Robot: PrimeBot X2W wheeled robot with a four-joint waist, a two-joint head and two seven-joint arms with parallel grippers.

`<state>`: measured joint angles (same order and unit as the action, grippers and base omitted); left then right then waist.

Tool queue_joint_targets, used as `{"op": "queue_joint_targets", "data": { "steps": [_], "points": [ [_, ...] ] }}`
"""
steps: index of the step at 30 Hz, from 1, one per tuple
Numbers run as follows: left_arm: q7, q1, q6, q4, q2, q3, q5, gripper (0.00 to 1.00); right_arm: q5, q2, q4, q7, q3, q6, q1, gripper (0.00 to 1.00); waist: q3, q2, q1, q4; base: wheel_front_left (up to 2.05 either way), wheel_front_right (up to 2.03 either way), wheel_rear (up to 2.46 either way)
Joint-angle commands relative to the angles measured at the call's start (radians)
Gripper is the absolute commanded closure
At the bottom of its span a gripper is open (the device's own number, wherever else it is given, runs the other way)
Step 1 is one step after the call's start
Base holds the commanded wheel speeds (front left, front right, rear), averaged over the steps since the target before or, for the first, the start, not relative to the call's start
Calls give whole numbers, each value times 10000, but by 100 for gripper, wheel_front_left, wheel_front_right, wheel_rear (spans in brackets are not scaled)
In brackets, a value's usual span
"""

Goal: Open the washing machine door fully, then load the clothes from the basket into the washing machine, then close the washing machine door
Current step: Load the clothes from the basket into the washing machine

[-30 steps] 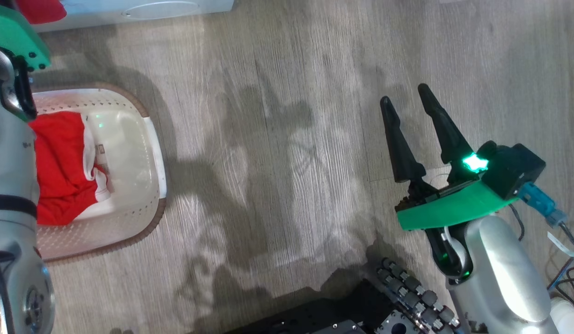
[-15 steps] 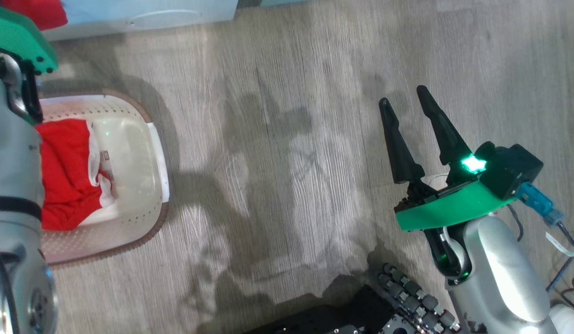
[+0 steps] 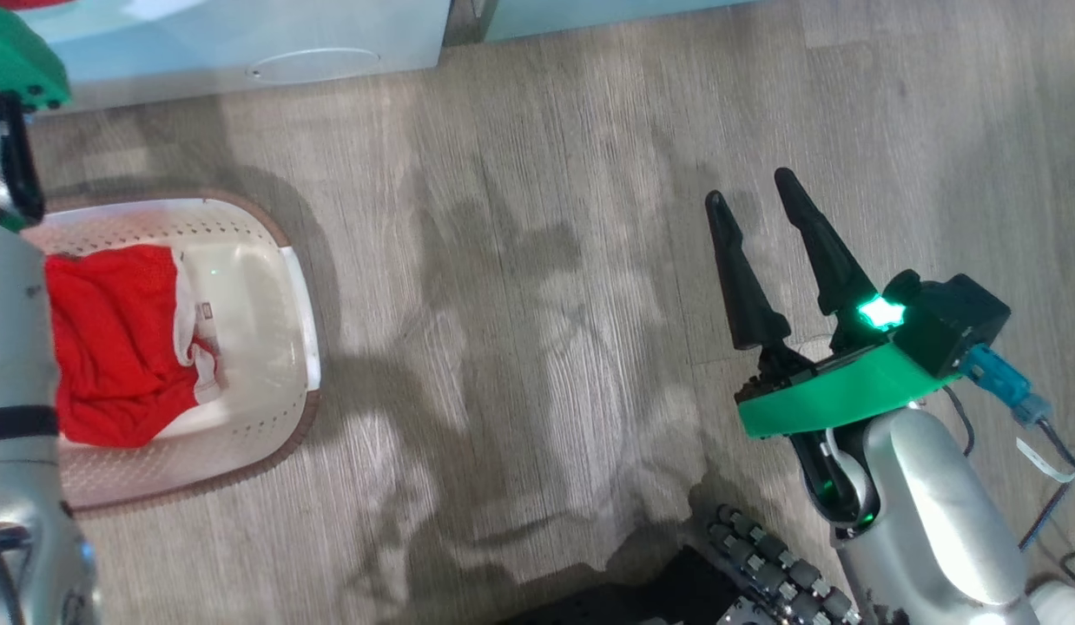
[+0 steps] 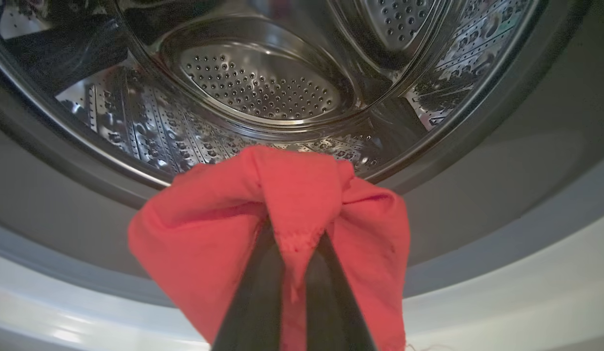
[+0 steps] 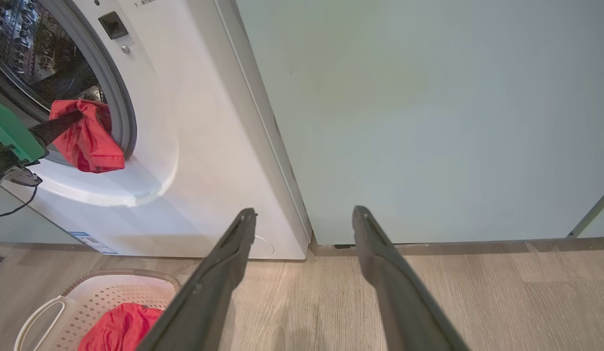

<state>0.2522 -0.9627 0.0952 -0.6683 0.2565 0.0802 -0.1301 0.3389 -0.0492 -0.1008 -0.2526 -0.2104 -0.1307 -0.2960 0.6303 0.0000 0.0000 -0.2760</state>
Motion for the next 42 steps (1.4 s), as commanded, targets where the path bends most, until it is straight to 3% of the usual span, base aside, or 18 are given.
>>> {"op": "queue_joint_targets", "data": {
  "steps": [1, 5, 10, 22, 29, 42],
  "points": [
    [46, -241, -40, 408, 598, 121, 153, 100, 103, -10, 335, -92, -259, 0, 215, 0, 110, 0, 0, -44, 0, 0, 0],
    [-462, -958, -223, 763, 1219, -124, 454, 100, 232, -10, 369, -92, -329, 0, 150, 0, 428, 0, 0, -183, 0, 0, 0],
    [-1417, -2158, -861, 972, 2005, -674, 871, 100, 389, -10, 406, -92, -401, 0, 52, 0, 867, 0, 0, -341, 0, 0, 0],
    [-3212, -5324, -1900, 563, 3342, -1989, 1884, 100, 857, -10, 522, -92, -908, 0, -490, 0, 1906, 0, 0, -915, 0, 0, 0],
    [-3378, -6662, -2063, -316, 3473, -2242, 1818, 100, 1084, -10, 508, -92, -1194, 0, -605, 0, 2227, 0, 0, -1279, 0, 0, 0],
    [-2342, -7836, -2185, -2057, 3169, -2084, 746, 100, 1169, -10, 578, -92, -1334, 0, -593, 0, 2511, 0, 0, -1529, 0, 0, 0]
  ]
}}
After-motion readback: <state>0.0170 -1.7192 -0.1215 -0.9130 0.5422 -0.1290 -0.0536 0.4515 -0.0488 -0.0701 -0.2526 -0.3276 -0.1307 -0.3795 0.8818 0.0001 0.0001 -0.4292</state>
